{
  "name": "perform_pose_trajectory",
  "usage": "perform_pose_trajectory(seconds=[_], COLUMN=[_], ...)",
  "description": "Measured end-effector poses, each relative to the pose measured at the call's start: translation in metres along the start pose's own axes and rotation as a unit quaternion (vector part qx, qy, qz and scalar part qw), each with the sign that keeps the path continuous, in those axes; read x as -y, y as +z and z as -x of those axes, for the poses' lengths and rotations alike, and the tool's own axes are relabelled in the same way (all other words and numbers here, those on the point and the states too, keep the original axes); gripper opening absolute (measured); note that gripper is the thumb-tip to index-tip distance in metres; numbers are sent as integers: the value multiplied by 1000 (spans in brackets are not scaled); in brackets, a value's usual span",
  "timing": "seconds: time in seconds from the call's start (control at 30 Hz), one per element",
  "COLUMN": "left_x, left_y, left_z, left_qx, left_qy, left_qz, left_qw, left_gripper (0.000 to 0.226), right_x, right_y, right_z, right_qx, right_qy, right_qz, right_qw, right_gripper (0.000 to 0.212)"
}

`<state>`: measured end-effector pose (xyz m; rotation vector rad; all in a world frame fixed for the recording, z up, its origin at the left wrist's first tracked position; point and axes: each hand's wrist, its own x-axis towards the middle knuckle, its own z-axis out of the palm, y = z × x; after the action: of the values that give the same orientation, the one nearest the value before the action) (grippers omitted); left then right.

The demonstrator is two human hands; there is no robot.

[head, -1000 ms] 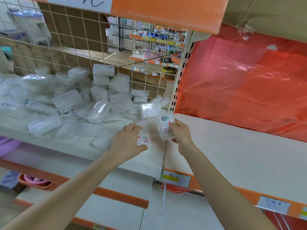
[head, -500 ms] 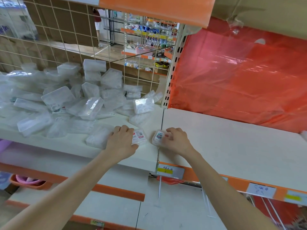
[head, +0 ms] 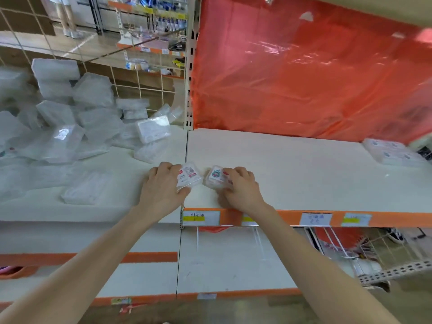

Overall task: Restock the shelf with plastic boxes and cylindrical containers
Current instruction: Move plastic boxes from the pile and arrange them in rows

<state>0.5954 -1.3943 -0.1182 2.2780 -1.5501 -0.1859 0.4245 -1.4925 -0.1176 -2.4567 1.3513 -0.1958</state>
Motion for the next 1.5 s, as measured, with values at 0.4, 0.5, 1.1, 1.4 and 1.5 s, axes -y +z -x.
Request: perform_pose_trajectory(seconds=[0.4,0.5,1.1,1.4,1.5], left_x=[-159,-209,-367,-419,-438], left_y=[68,90,151,174,183], left_z=[2,8,-2,-58,-82], left_qx=[32,28,51,91,99], left_qy=[91,109,149,197,220], left_qz=[47,49,27,37,39], left_qw=[994,992,987,975,970], left_gripper=[59,57,55,57,56], right_x=[-164,-210,-359,-410,-429], right_y=[-63,-79,-127,-149,-161], right_z=[68,85,124,96,80], right_qx=[-115,-121,-135,-135,-135], right_qy=[91,96,118,166,182], right_qz=[-13,-5,-32,-32,-31], right_qw=[989,988,983,976,974], right_gripper=[55,53,50,53,53])
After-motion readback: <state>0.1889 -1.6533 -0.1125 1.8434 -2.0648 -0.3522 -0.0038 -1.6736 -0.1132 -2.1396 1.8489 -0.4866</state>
